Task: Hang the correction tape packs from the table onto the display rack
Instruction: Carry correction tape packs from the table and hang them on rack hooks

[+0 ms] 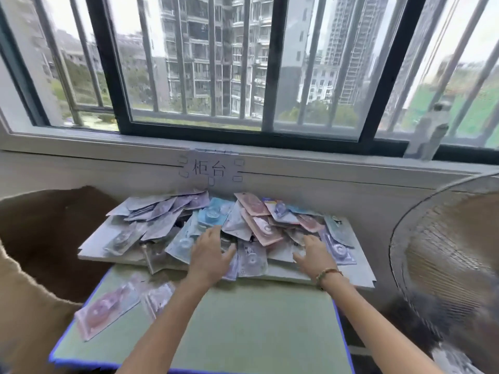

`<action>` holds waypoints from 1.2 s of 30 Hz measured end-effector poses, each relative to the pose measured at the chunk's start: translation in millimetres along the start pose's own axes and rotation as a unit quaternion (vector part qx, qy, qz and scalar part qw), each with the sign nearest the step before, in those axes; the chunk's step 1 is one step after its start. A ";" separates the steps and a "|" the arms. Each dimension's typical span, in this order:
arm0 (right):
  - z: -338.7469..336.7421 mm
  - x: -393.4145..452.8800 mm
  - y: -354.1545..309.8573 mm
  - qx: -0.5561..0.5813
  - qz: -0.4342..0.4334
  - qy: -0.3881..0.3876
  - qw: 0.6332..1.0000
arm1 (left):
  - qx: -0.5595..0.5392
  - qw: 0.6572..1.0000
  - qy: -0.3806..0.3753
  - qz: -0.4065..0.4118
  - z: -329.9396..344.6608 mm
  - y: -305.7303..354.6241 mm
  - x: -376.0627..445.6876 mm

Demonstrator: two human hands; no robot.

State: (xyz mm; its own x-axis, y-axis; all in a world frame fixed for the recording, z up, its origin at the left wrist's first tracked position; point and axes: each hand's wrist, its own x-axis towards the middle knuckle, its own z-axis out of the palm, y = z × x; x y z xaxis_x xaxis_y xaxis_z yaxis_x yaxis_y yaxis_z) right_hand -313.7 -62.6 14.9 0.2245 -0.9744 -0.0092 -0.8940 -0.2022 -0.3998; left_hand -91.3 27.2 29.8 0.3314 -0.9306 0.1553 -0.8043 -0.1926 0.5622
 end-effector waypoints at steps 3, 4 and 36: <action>-1.1 59.6 20.0 -0.005 0.000 0.005 1.000 | 0.002 1.000 -0.015 0.004 24.6 16.1 56.3; -1.6 76.5 25.7 0.009 -0.009 0.011 1.000 | -0.001 1.000 -0.022 0.008 33.7 19.6 72.2; 36.8 293.0 66.7 0.032 0.090 -0.041 0.995 | 0.170 0.968 -0.148 0.110 160.6 83.2 262.6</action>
State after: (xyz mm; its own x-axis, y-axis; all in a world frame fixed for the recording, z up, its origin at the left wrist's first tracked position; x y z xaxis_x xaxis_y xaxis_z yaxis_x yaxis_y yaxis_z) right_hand -293.3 -358.0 -48.2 0.0956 -0.9824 -0.1603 -0.8964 -0.0150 -0.4430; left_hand -150.4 -283.2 -13.1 0.0187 -0.9995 -0.0272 -0.9717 -0.0246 0.2349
